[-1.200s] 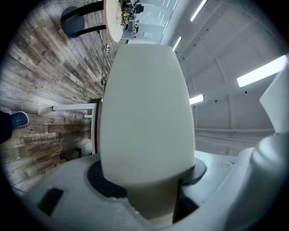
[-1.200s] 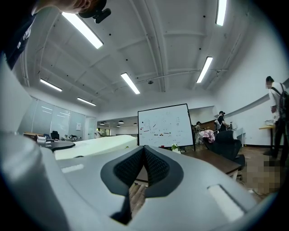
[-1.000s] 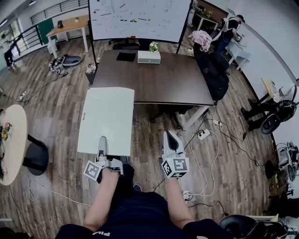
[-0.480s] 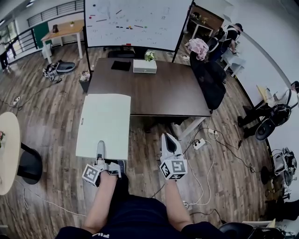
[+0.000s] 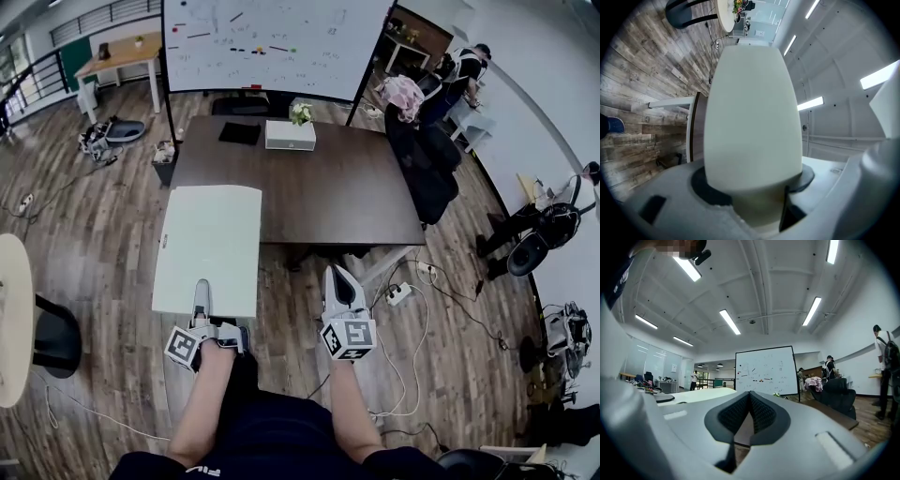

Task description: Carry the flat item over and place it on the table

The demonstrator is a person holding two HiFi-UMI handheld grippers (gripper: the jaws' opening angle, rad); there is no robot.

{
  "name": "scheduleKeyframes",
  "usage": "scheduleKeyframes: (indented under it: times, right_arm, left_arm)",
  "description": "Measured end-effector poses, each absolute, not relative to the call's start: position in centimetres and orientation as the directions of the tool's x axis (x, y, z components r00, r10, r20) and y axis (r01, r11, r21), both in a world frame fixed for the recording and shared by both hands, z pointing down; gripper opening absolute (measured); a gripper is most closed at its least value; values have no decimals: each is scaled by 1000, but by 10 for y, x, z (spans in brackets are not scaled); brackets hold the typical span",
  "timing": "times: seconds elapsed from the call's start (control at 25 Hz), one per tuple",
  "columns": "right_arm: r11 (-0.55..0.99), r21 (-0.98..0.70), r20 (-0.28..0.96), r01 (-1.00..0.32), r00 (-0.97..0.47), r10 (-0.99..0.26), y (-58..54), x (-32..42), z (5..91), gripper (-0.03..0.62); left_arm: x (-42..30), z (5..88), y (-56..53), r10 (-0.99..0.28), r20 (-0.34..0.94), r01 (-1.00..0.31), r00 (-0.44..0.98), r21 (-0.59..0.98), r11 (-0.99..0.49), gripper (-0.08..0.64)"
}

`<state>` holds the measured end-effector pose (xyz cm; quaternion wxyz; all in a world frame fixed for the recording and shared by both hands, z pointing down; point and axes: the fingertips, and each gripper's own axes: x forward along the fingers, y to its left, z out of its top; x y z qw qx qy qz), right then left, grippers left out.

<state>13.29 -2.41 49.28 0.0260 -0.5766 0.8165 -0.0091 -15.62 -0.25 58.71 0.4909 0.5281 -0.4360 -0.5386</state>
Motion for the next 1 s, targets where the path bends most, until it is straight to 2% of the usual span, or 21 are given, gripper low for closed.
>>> scheduleKeyframes:
  times: [1.0]
  right_arm:
    - [277, -21, -5, -961, -277, -961, -244, 78, 476, 8]
  left_arm:
    - [-210, 572, -248, -982, -154, 73, 113, 986, -146, 264]
